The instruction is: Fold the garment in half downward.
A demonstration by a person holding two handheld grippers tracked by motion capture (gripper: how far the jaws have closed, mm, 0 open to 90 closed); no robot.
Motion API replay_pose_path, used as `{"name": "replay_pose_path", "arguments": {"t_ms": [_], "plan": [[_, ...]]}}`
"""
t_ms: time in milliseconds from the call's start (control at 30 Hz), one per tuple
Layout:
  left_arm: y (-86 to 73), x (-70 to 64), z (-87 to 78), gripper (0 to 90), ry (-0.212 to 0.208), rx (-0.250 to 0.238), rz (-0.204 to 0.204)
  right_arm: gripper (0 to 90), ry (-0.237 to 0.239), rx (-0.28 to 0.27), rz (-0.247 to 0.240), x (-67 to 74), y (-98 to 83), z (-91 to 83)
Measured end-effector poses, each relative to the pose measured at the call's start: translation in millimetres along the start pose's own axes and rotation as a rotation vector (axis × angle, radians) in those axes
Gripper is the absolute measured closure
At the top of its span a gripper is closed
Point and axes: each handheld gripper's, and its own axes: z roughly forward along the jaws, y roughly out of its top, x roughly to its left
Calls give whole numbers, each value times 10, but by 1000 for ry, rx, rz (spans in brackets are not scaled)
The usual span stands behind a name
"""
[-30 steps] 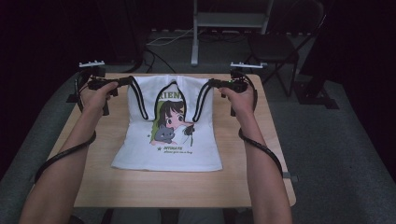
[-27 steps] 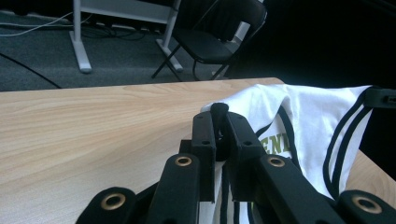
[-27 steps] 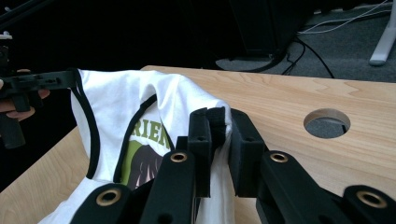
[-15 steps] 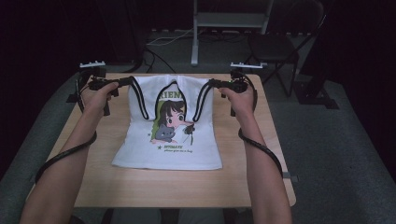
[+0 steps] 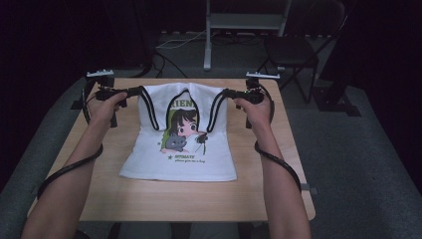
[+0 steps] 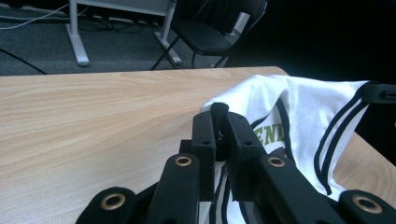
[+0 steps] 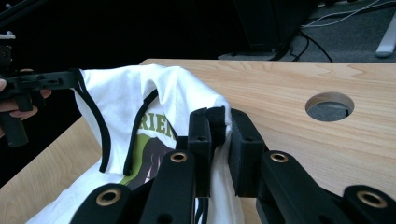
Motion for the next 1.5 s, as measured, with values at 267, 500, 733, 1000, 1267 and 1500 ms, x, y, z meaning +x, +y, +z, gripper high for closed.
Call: {"name": "replay_pose_path", "arguments": {"t_ms": [267, 500, 733, 1000, 1267, 1500], "plan": [[-75, 16, -13, 829, -3, 3, -6, 808, 24, 10, -9, 7, -48, -21], [-102, 12, -50, 829, -7, 2, -3, 807, 34, 20, -17, 8, -82, -46], [-181, 23, -85, 829, -19, 4, -3, 808, 37, 38, -26, 8, -130, -57], [-267, 40, -110, 829, -21, 19, 0, 808, 35, 60, -41, 7, -178, -73], [-356, 77, -130, 829, -22, 37, 1, 807, 31, 79, -64, 4, -222, -95], [-360, 63, -153, 829, -22, 56, 26, 807, 38, 91, -71, 0, -258, -109]]}}
